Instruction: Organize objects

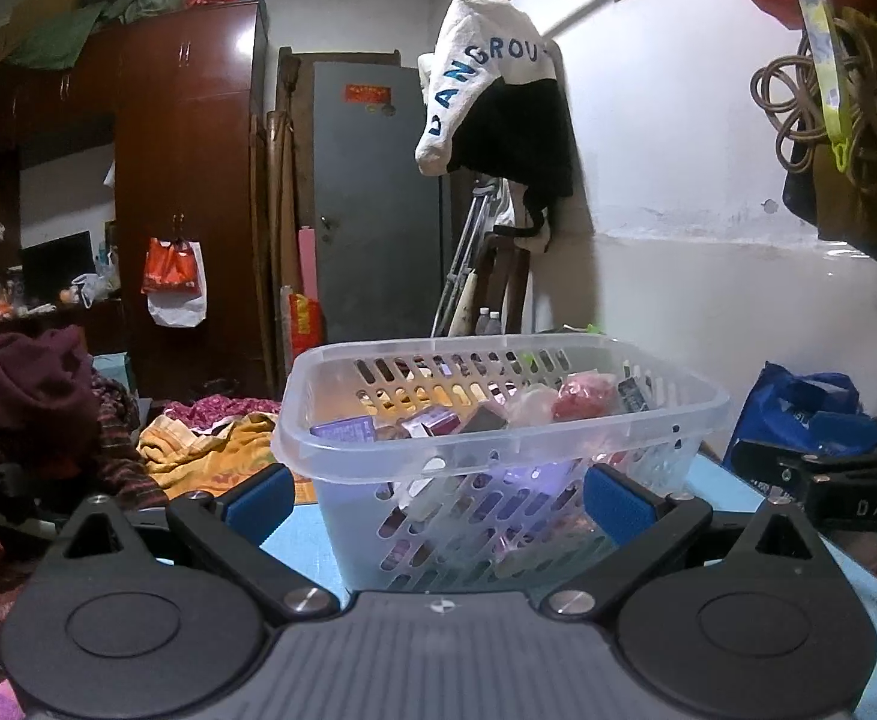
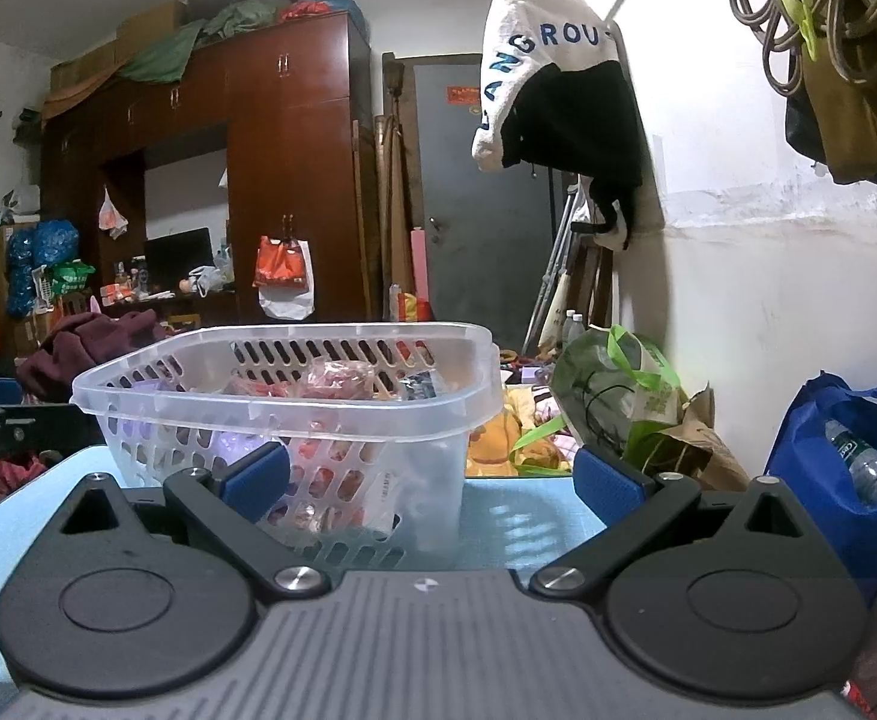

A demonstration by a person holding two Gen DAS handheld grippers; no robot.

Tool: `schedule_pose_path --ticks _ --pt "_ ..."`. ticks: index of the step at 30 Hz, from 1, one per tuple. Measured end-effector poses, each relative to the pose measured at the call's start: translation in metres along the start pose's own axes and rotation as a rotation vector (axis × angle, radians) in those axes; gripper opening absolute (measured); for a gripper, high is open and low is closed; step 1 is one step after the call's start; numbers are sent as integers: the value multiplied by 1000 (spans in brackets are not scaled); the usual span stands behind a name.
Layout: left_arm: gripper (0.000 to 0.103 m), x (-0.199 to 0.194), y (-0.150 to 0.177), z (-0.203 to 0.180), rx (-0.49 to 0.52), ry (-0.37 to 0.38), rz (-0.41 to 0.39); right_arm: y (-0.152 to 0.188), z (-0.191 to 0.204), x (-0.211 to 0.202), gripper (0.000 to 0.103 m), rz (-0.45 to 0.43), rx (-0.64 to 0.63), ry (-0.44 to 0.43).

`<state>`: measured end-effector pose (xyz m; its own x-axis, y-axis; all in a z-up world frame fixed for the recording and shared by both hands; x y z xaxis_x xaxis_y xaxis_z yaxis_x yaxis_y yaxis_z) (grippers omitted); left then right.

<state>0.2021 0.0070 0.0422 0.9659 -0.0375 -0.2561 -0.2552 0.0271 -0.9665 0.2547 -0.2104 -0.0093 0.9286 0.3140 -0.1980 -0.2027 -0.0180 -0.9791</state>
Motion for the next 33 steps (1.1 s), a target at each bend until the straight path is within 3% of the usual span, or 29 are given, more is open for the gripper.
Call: schedule_pose_path --ticks 11,33 --pt "103 6 8 -8 -9 -47 10 4 -3 1 103 15 -1 3" --pt "103 4 8 -17 -15 -70 11 4 -9 -3 103 22 5 8"
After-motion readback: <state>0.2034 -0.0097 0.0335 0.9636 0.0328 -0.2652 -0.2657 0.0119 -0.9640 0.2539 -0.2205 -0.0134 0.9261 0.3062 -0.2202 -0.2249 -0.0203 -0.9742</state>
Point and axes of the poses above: each gripper's, at about its wrist camera, not at the fingertips, and x roughly the way its jaws point, z to its left, y to its underside, the point moved 6 cm from there along x, roughly the way its jaws point, and after that the axes turned 3 degrees about -z, right-handed, at the moved point
